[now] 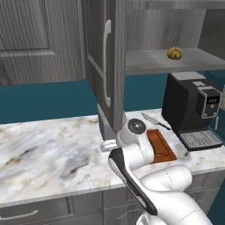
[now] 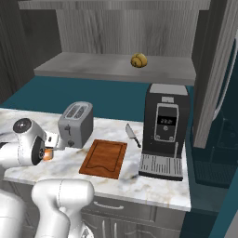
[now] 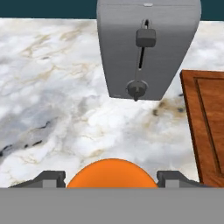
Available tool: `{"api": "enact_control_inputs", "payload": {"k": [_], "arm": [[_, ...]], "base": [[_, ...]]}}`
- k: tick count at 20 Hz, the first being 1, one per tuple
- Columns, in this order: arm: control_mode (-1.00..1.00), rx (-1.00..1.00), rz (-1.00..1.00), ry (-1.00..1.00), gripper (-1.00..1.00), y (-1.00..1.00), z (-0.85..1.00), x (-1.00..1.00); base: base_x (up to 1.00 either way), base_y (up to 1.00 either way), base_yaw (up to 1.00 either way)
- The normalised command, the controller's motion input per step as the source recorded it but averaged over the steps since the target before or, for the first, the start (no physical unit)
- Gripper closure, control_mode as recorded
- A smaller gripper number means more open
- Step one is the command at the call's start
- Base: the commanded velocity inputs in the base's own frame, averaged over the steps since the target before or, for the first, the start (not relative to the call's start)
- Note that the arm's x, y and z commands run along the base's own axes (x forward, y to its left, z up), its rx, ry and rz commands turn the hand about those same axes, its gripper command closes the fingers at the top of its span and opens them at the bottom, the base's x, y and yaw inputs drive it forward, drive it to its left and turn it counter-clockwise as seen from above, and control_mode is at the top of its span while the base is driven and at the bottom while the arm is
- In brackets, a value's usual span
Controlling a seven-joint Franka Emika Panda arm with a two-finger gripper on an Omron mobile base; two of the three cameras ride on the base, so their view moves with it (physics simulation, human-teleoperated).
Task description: Pick the bread, place it on the cutting board, pick the jam, place it on the counter, and close the cabinet.
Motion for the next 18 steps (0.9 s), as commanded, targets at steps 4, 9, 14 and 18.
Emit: {"api": "enact_control_inputs", "payload": {"k": [4, 9, 14, 18], "arm": [[-1.0, 0.0, 0.0, 0.0, 1.0, 0.1, -0.32, 0.3], [-1.0, 0.0, 0.0, 0.0, 1.0, 0.02, -0.24, 0.27], [-1.0, 0.0, 0.0, 0.0, 1.0, 0.0, -0.18, 0.24], [-1.0, 0.0, 0.0, 0.0, 1.0, 0.0, -0.22, 0.2]], "base": [[0.0, 0.0, 0.0], [0.0, 0.0, 0.0], [0.0, 0.0, 0.0], [0.0, 0.0, 0.0]]}}
